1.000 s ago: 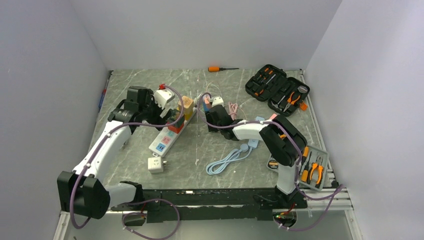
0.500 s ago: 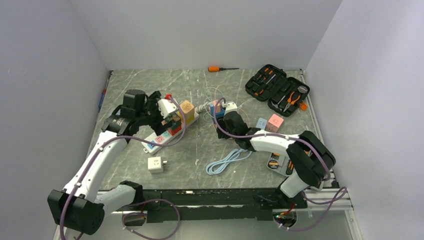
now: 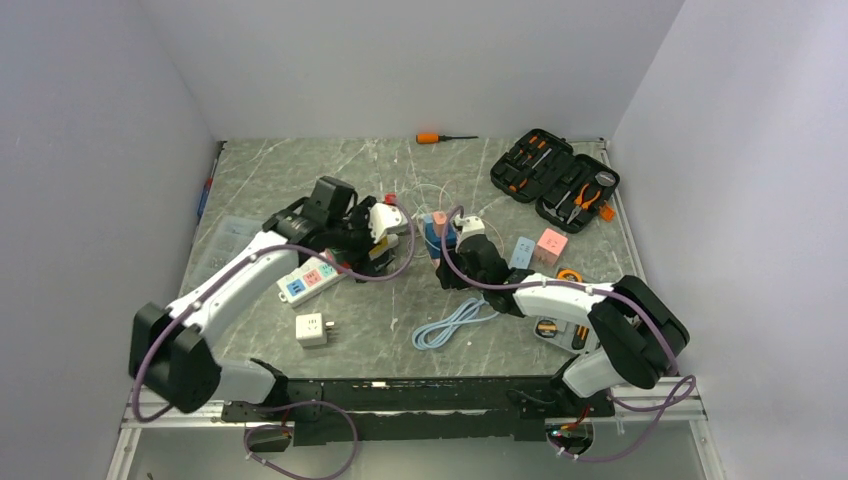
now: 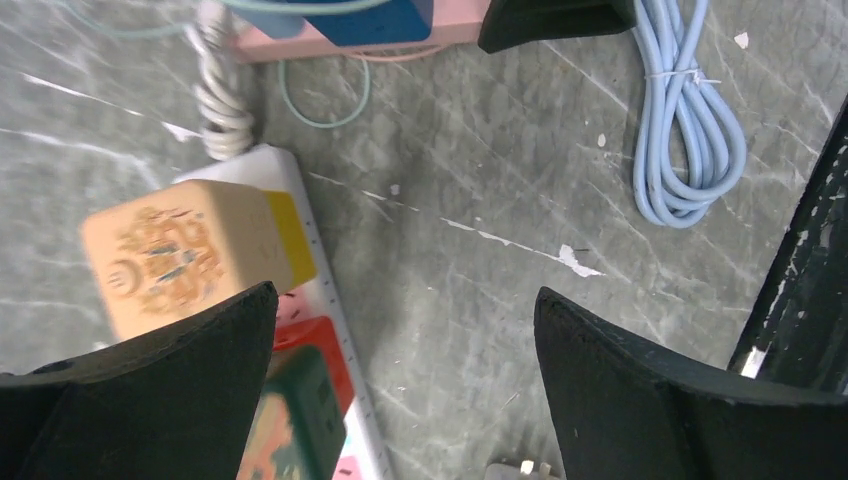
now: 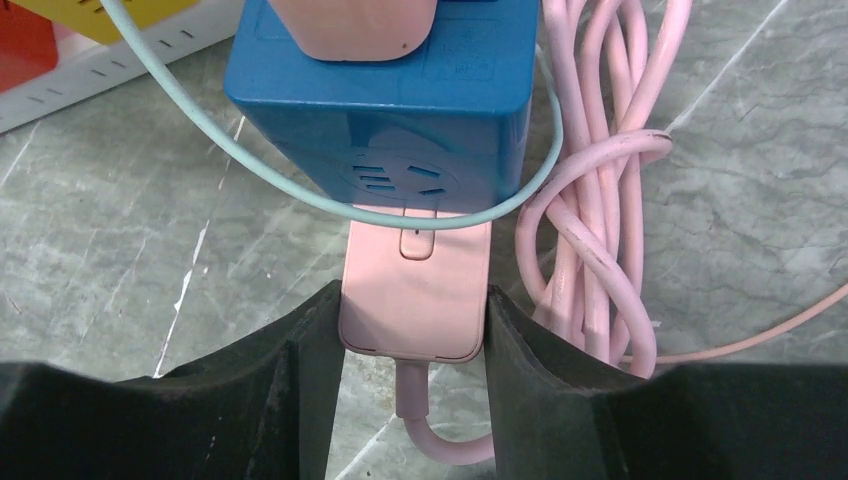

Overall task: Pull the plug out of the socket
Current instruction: Move the socket to the center of the board, then remove the plug from the socket.

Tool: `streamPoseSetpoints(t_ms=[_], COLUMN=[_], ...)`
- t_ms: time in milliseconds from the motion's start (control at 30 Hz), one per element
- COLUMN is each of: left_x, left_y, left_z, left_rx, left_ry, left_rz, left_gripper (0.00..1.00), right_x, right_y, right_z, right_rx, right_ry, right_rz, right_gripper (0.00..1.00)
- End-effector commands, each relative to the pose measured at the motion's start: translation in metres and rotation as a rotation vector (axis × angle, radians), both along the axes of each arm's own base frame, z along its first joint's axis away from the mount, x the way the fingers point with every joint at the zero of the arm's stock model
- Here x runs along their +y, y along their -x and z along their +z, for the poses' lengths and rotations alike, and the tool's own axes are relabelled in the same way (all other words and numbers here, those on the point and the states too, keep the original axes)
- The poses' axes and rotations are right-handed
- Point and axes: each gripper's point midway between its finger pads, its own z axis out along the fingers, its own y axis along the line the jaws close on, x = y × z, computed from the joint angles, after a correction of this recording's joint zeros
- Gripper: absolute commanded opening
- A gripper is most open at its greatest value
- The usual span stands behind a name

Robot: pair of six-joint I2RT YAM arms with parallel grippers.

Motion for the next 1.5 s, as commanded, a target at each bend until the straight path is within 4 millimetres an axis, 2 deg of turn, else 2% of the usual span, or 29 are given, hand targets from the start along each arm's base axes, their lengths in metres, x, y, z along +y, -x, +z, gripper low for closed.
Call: streamPoseSetpoints(t_ms=[0, 67, 167, 300, 367, 533, 733, 900, 1000, 1167, 1333, 1467], left_x=[-0.029, -0.039, -0.05, -0.063, -0.067, -0.071, -0.066, -0.063, -0.071, -0.087, -0.107, -0.127], left_y=[-0.004, -0.009, -0.024, -0.042, -0.047, -0.054, -0.048, -0.042, -0.054, -0.068, -0.076, -0.07], left_z=[-0.012, -0.024, -0.037, -0.041, -0.042, -0.05, -0.033, -0.013, 0.001, 0.001, 0.009, 0.013], left_rx=[0.097, 0.089, 0.054, 0.034, 0.036, 0.026, -0.041, -0.095, -0.108, -0.027, -0.051, -0.058], left_ry=[0.087, 0.063, 0.034, 0.028, 0.025, -0.014, -0.022, -0.014, 0.015, 0.044, 0.066, 0.056], left_rz=[0.005, -0.015, -0.03, -0.041, -0.05, -0.077, -0.133, -0.176, -0.143, -0.093, -0.121, -0.189], left_gripper=[0.99, 0.99, 0.99, 0.99, 0.99, 0.99, 0.99, 0.99, 0.99, 0.99, 0.99, 0.99], right_x=[0.031, 0.032, 0.034, 0.032, 0.028, 0.005, -0.029, -0.04, -0.042, -0.044, -0.048, -0.057], right_y=[0.0, 0.001, 0.004, 0.008, 0.009, -0.005, -0.026, -0.029, -0.026, -0.019, -0.015, -0.011], right_z=[0.042, 0.04, 0.042, 0.048, 0.055, 0.067, 0.071, 0.078, 0.077, 0.075, 0.077, 0.071], right_rx=[-0.091, -0.087, -0.089, -0.095, -0.107, -0.103, -0.037, -0.017, -0.006, 0.023, 0.021, 0.02], right_ry=[-0.174, -0.177, -0.19, -0.216, -0.223, -0.24, -0.372, -0.421, -0.43, -0.469, -0.477, -0.466], right_rz=[0.083, 0.092, 0.11, 0.108, 0.1, 0.023, -0.082, -0.086, -0.086, -0.093, -0.096, -0.121], right_gripper=[0.4, 0.46, 0.6, 0.84, 0.89, 0.87, 0.75, 0.66, 0.62, 0.55, 0.57, 0.6])
